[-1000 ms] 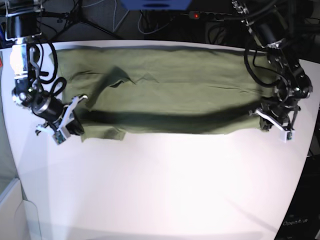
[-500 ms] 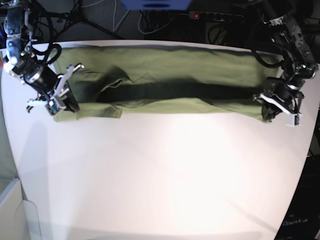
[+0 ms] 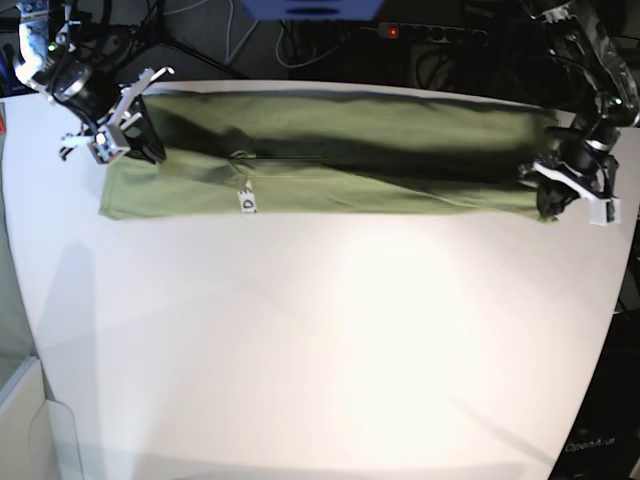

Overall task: Fold the T-shirt properly
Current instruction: 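Lift both hem corners and fold the hem over toward the collar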

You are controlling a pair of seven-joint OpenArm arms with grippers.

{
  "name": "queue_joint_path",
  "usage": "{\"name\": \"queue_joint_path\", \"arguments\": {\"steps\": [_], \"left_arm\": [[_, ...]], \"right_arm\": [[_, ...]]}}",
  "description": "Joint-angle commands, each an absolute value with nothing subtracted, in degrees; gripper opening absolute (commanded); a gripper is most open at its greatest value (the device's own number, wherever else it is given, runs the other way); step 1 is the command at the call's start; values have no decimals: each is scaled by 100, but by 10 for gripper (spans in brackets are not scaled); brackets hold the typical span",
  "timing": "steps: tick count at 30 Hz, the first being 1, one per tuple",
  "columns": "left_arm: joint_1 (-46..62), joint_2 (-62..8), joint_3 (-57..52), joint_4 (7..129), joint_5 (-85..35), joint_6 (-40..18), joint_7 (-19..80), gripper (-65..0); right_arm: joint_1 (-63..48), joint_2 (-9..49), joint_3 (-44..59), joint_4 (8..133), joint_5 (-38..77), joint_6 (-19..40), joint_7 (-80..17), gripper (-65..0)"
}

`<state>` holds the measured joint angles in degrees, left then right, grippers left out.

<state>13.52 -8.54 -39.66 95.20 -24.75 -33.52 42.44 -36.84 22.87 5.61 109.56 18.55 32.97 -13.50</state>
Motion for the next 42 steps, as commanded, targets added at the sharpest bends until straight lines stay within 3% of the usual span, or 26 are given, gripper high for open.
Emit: {"name": "queue_joint_path", "arguments": {"steps": [1, 18, 28, 35, 42], "left_arm": [[1385, -919, -4022, 9622, -2642, -3380, 4101, -622], [1534, -1059, -4040, 9560, -2782, -3380, 4066, -622], [1525, -1068, -4031, 9560, -2774, -3380, 4066, -623], [1525, -1068, -4022, 9552, -2756, -3380, 4066, -623], [1543, -1051, -4022, 9552, -2747, -3380, 4066, -623]], "right_arm": [[-3785, 2352, 602, 11046, 1921, 3310, -1174, -641], [-4356, 1956, 629, 11011, 1903, 3301, -681, -641], [-4321, 1481, 629, 10949, 1191, 3310, -673, -631], [-4312, 1508, 620, 10949, 1182, 3336, -743, -483], [-4312, 1613, 769, 10897, 1182, 3336, -743, -463]]}}
